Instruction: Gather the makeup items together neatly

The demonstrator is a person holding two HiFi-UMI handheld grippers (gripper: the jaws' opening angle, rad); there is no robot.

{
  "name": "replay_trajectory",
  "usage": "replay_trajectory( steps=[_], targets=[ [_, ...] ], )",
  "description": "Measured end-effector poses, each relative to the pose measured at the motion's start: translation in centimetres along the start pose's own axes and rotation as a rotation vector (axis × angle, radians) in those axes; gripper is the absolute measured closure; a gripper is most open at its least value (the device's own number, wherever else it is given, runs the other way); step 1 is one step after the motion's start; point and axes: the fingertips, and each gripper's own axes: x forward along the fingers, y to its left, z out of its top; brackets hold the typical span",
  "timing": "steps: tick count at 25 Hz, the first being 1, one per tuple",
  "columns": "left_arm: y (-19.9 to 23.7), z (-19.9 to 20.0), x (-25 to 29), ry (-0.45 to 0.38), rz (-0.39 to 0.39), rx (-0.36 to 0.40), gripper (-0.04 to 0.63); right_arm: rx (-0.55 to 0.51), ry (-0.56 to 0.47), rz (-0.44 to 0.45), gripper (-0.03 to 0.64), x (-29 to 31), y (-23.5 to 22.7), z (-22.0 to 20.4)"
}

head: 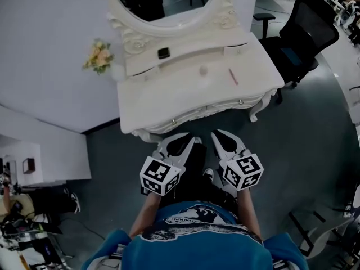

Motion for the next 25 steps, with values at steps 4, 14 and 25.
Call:
replay_trajectory(
  steps=[4,14,25],
  targets=[
    [-0.2,0.4,1.5,0.007,-0.043,0.017,0.551,0.017,0.002,-0.035,0.586,-0.2,-1.3,-0.4],
    [1.6,3.2,7.3,-0.024,-0.127,0.051,0.551,0.002,-0.015,-0.121,0.580,2.0,-7.3,2.7],
    [14.6,7.7,11.4,-0.095,-0.017,0.018,0.551,-0.094,0.093,-0.096,0.560,14.8,-12.8,7.0]
  ],
)
